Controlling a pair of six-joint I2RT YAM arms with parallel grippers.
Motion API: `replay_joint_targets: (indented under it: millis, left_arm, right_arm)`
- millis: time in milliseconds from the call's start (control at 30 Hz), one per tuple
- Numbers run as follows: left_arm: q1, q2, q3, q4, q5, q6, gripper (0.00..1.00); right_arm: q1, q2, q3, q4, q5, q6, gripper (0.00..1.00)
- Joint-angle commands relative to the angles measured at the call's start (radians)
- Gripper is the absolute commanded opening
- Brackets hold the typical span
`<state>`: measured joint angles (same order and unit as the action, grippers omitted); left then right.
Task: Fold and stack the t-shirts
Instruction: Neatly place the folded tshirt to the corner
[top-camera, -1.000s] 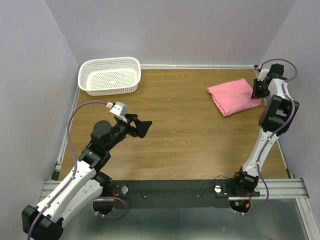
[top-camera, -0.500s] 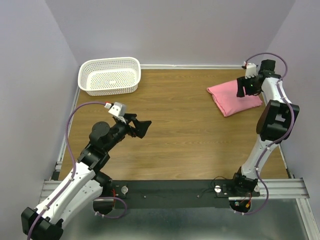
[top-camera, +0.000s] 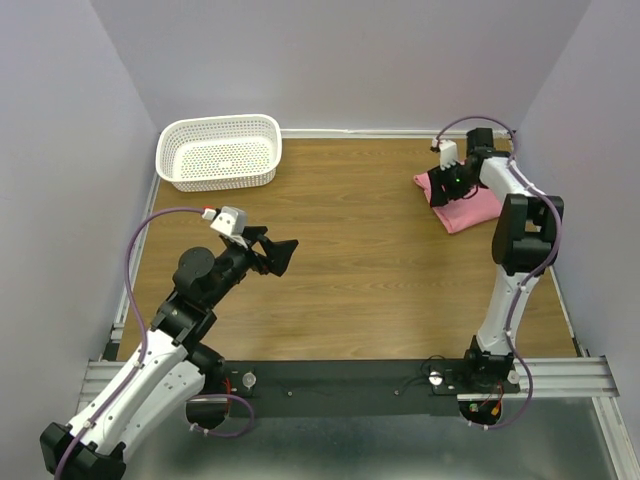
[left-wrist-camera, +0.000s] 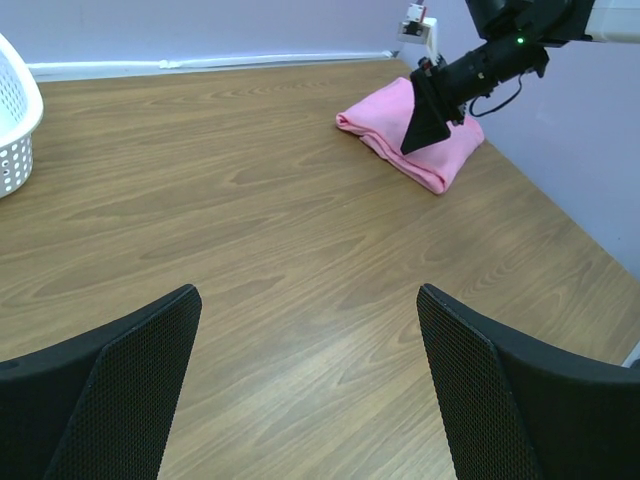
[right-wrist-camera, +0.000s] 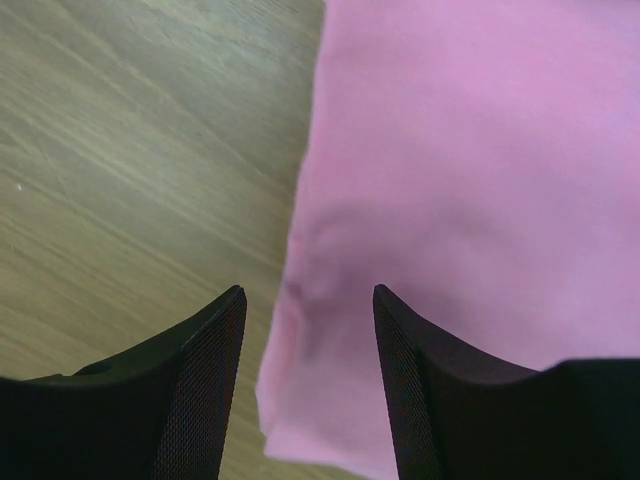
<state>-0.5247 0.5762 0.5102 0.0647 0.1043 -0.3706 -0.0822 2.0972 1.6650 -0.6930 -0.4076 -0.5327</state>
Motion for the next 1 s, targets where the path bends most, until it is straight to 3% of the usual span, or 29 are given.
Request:
replay_joint_targets:
  millis: [0, 133, 267, 300, 500, 567, 833, 967]
  left_arm:
    - [0.003, 0.007, 0.013, -0.005, -0.023, 0.010, 0.96]
    - [0.003, 0.008, 0.011, -0.006, -0.015, 0.012, 0.97]
    - [0.005, 0.010, 0.011, -0.005, -0.014, 0.012, 0.96]
    - [0.005, 0.011, 0.011, -0.003, -0.012, 0.012, 0.96]
    - [0.003, 0.014, 0.011, -0.003, -0.009, 0.012, 0.96]
    - [0.003, 0.017, 0.013, -0.003, -0.011, 0.013, 0.97]
    - [0.005, 0.034, 0.021, -0.009, -0.011, 0.021, 0.96]
    - [0.003, 0.039, 0.021, -0.008, -0.009, 0.024, 0.96]
  right_arm:
    - [0.062, 0.072, 0.047, 0.033, 0.075, 0.071, 0.61]
    - [0.081, 0.124, 0.056, 0.046, 0.133, 0.102, 0.61]
    - [0.116, 0.124, 0.027, 0.104, 0.239, 0.117, 0.51]
    - [0.124, 0.124, 0.026, 0.127, 0.281, 0.122, 0.42]
    - [0.131, 0.153, 0.081, 0.188, 0.391, 0.161, 0.07]
    - [0.130, 0.185, 0.119, 0.194, 0.401, 0.184, 0.01]
    - [0.130, 0.382, 0.487, 0.196, 0.497, 0.318, 0.01]
    - [0.128, 0.432, 0.547, 0.188, 0.494, 0.306, 0.01]
